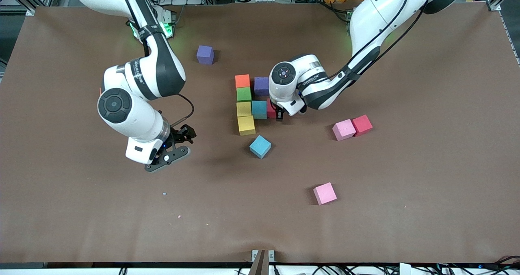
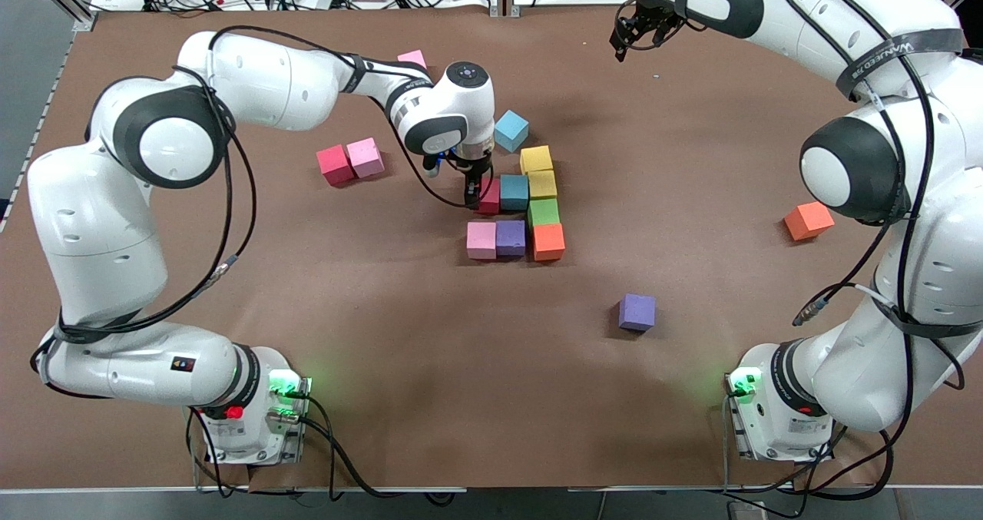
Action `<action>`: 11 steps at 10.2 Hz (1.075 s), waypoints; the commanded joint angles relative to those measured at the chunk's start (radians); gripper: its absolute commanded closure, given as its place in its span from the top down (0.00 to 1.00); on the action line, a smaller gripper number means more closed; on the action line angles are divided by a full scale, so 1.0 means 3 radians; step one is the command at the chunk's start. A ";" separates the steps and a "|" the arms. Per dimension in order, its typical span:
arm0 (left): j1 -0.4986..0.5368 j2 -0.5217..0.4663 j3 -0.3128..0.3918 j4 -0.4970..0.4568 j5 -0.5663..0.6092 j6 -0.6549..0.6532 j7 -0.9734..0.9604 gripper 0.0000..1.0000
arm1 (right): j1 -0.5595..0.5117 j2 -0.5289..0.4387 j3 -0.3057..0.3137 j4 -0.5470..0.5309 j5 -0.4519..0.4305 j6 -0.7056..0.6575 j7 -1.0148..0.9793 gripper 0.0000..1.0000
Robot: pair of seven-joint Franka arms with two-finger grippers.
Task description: Arrange 11 blocks into digit 3
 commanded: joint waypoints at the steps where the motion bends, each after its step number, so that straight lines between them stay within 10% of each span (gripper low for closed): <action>1: -0.0033 -0.0008 0.0025 0.0028 0.0030 0.0012 0.0004 0.96 | 0.0017 -0.0039 0.0067 -0.0056 -0.0034 0.0146 0.0017 1.00; 3: -0.0038 -0.0008 0.0025 0.0028 0.0014 0.0012 0.0004 0.96 | 0.0099 0.0012 0.0072 -0.0056 -0.0029 0.0279 0.0210 1.00; 8: -0.0038 0.0002 0.0025 0.0074 -0.0016 0.0012 -0.0006 0.60 | 0.0247 0.0212 0.0123 -0.0061 -0.0024 0.0729 0.0334 1.00; 11: -0.0017 0.0002 0.0025 0.0074 -0.0016 0.0012 -0.0001 0.59 | 0.0263 0.0238 0.0148 -0.0066 -0.0024 0.0750 0.0334 1.00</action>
